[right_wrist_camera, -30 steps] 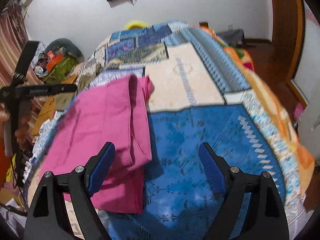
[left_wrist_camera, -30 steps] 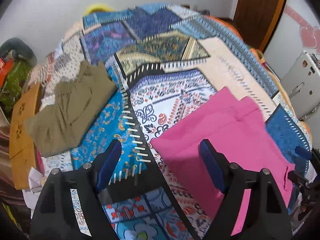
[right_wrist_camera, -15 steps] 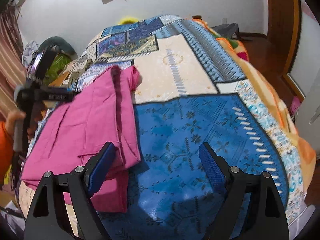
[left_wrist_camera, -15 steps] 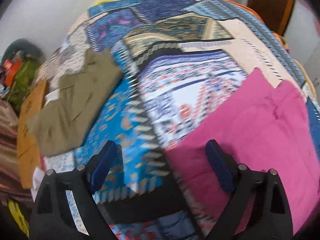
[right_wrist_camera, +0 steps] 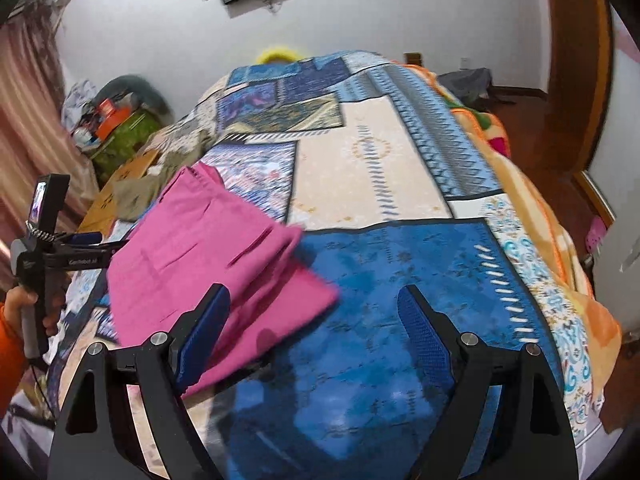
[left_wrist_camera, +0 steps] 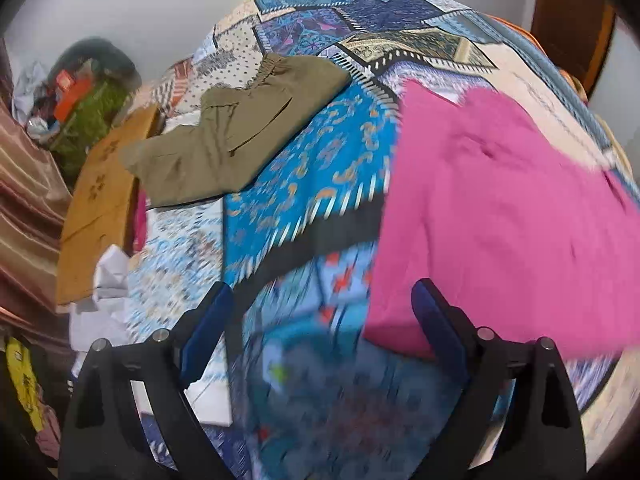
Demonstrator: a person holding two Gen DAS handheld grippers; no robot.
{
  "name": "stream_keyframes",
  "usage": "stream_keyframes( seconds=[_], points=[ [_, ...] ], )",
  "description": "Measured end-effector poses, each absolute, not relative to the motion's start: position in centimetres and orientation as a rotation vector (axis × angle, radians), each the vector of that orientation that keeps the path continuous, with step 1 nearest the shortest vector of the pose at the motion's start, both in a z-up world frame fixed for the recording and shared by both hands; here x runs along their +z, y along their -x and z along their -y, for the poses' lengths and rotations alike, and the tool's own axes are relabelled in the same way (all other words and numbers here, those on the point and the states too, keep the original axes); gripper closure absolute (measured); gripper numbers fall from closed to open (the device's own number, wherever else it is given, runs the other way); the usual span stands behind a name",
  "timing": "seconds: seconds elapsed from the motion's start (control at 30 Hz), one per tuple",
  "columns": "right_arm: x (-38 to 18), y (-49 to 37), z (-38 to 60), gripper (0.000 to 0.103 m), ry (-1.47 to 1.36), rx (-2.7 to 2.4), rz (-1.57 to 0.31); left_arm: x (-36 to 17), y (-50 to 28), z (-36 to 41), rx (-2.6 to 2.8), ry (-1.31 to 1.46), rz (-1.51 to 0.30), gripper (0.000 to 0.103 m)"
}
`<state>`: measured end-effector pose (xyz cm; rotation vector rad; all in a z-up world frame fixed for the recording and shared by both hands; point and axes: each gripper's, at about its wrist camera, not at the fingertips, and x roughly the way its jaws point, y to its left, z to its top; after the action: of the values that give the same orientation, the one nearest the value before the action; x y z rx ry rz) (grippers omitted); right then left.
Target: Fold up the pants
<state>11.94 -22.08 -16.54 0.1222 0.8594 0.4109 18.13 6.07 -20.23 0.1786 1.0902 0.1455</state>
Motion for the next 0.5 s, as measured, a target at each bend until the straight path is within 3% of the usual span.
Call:
stream_keyframes(
  seconds=[0.23, 0.33, 0.4, 0.5],
  points=[
    [-16.9, -10.7, 18.6, 0.024, -0.059, 0.536, -0.875, -19.9, -14.3, -7.5, 0.142, -0.089, -1.091, 0.010],
    [-18.1, -11.3, 17.6, 0.040, -0.057, 0.566, -0.918, -19.6, -14.1, -7.9, 0.133, -0.060, -1.087, 0.011],
    [-18.6, -11.7, 17.5, 0.057, -0.059, 0.569, -0.938, -19.4, -14.0, -8.1, 0.122, -0.050, -1.086, 0.013],
    [-19.0, -11.9, 16.8, 0.072, 0.009, 0.556, -0.926, -18.7, -14.1, -7.8, 0.120, -0.078, -1.065, 0.015]
  ],
)
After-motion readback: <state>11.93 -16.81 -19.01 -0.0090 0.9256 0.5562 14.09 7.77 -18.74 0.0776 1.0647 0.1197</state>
